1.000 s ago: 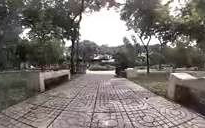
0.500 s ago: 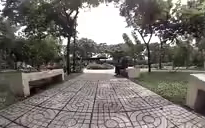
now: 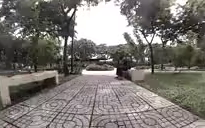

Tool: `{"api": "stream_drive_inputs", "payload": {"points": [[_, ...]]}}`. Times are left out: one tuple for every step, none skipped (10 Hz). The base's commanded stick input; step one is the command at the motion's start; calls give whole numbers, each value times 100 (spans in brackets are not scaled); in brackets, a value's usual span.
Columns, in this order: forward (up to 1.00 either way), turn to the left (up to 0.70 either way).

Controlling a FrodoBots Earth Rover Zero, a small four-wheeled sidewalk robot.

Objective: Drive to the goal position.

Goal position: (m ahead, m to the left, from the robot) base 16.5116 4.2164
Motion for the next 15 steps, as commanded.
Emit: {"api": "stream_drive_inputs", "payload": {"points": [[100,0],[100,0],[100,0],[100,0],[100,0],[100,0],[100,0],[100,0],[100,0],[100,0],[100,0],[100,0],[100,0],[100,0],[100,0]]}}
